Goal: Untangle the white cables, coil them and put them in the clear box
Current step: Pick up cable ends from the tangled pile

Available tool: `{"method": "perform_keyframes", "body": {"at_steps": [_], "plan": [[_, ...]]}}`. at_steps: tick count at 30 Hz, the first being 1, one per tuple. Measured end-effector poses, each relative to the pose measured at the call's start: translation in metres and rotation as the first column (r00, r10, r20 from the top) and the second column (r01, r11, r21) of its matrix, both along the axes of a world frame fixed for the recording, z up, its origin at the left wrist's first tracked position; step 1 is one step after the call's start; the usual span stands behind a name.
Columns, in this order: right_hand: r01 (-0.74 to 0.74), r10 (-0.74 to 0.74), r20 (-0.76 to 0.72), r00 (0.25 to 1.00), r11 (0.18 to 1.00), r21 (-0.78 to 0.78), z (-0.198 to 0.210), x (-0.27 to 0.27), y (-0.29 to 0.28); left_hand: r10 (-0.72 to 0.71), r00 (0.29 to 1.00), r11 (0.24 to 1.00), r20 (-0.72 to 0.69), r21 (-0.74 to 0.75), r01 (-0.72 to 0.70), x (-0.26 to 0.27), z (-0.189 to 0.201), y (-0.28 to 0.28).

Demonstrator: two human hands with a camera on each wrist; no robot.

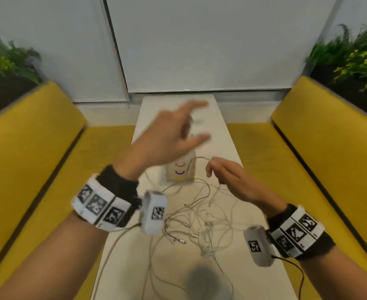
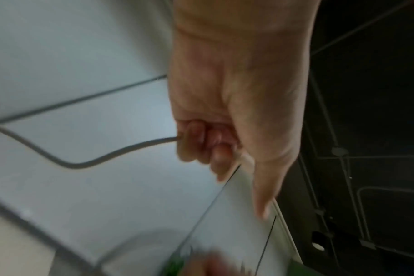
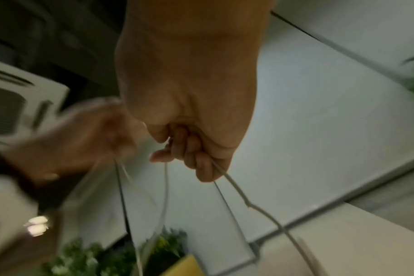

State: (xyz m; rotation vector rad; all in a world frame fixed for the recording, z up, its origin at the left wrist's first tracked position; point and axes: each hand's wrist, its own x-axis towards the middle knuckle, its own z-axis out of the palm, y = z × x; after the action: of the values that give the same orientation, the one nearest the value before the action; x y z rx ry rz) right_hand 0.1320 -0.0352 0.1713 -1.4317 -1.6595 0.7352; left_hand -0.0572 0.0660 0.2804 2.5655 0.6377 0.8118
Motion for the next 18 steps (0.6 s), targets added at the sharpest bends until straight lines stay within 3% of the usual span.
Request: {"method": "perform_keyframes", "body": {"at_steps": [2, 3, 7, 9, 13, 15, 18], "plan": [[-0.056, 0.059, -0.051, 0.997, 0.996, 0.064, 0.022, -0.004, 0.001, -0.155, 0.975, 0.982, -0.161, -0.131, 0.134, 0.012, -0.028, -0.009], [-0.067, 0.072, -0.057, 0.996, 0.995, 0.079, 0.033, -0.004, -0.002, -0.19, 0.967, 0.971, -0.168, -0.177, 0.159, 0.014, -0.038, -0.008], [-0.066, 0.072, -0.061, 0.996, 0.993, 0.096, 0.051, 0.011, -0.021, -0.21, 0.975, 0.947, -0.077, -0.264, 0.183, 0.004, -0.051, 0.008], [-0.068, 0.07, -0.037, 0.997, 0.996, 0.049, 0.044, 0.022, -0.026, -0.192, 0.98, 0.935, 0.045, -0.296, 0.197, -0.004, -0.047, 0.014], [-0.033, 0.006, -0.117, 0.993, 0.972, -0.234, -0.01, 0.052, -0.036, 0.008, 0.982, 0.935, 0.187, -0.349, 0.058, -0.029, -0.035, 0.041], [0.064, -0.095, -0.066, 0.993, 0.926, -0.373, -0.051, 0.07, -0.04, 0.042, 0.993, 0.94, 0.11, -0.341, -0.002, -0.038, -0.038, 0.055], [0.277, -0.229, 0.155, 0.961, 0.798, -0.535, -0.123, 0.097, -0.044, 0.008, 0.999, 0.956, -0.053, -0.294, -0.023, -0.035, -0.05, 0.059]]}}
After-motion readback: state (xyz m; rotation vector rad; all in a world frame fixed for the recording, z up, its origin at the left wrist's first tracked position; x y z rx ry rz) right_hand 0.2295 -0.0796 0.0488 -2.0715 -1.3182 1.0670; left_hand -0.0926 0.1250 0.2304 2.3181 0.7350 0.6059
